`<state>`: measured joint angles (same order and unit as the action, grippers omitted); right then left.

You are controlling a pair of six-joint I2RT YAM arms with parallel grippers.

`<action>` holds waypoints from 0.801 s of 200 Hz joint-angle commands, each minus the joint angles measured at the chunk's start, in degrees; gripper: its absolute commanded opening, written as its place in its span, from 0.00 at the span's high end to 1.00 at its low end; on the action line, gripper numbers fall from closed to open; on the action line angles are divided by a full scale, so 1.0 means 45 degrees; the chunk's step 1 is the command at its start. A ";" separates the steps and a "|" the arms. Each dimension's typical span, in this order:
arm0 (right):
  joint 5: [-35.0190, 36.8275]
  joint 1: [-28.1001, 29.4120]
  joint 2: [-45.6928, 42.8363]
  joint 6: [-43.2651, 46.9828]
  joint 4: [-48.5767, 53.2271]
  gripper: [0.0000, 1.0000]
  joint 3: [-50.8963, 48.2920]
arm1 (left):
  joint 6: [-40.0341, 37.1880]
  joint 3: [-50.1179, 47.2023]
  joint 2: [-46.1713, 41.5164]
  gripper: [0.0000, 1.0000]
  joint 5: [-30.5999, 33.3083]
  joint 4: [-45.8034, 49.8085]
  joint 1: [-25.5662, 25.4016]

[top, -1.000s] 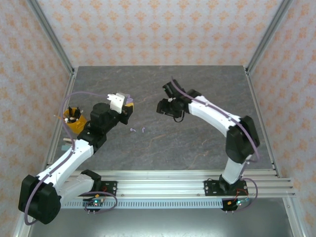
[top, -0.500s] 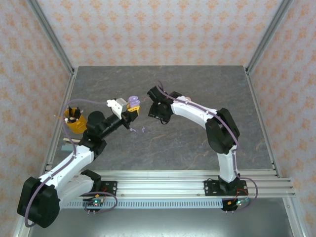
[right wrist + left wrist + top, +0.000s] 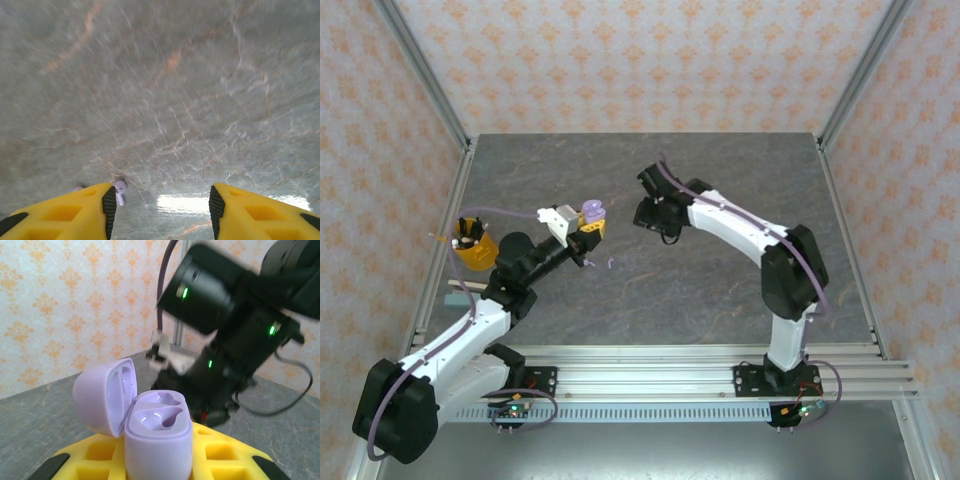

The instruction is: Insert the wireless bluetooth earbuds into the charging case

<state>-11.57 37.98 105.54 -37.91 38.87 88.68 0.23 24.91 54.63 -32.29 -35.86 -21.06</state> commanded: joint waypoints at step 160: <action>0.1286 0.2830 0.4923 -0.2123 0.1614 0.60 0.3813 | 0.0491 -0.0593 -0.0851 1.00 0.3250 -0.2286 0.0012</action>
<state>-7.68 50.15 125.27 -47.18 42.87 103.39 1.78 22.85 51.99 -18.98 -43.31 -21.28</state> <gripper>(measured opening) 0.406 0.225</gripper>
